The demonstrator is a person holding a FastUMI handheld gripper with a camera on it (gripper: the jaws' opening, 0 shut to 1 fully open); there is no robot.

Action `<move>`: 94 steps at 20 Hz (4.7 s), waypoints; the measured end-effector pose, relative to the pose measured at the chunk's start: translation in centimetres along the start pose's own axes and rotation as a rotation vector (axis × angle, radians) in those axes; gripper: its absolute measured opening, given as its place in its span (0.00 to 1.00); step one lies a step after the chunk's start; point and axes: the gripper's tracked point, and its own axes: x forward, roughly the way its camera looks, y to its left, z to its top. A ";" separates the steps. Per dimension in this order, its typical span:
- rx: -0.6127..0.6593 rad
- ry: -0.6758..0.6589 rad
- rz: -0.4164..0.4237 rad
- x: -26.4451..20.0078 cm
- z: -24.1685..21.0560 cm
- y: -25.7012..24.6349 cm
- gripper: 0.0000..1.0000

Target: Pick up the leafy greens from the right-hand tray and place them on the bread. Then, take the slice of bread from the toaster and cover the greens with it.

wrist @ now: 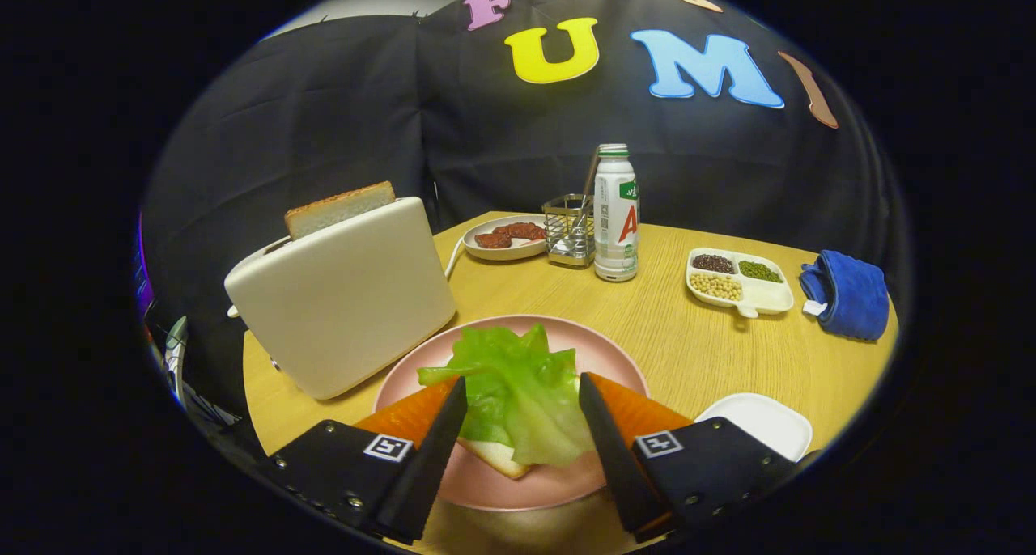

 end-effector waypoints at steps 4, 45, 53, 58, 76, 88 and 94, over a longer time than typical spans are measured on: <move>0.011 -0.041 0.002 -0.7 1.6 1.1 0.89; 0.114 -0.251 0.090 3.3 12.7 19.5 0.15; 0.254 -0.341 0.181 0.2 16.2 18.1 0.02; 0.288 -0.401 0.165 -2.2 18.2 14.8 0.02; 0.141 -0.211 -0.351 -5.8 5.8 -1.4 0.02; 0.163 -0.062 -0.179 1.2 1.2 5.1 0.02; 0.177 -0.023 -0.165 2.8 -0.6 5.7 0.03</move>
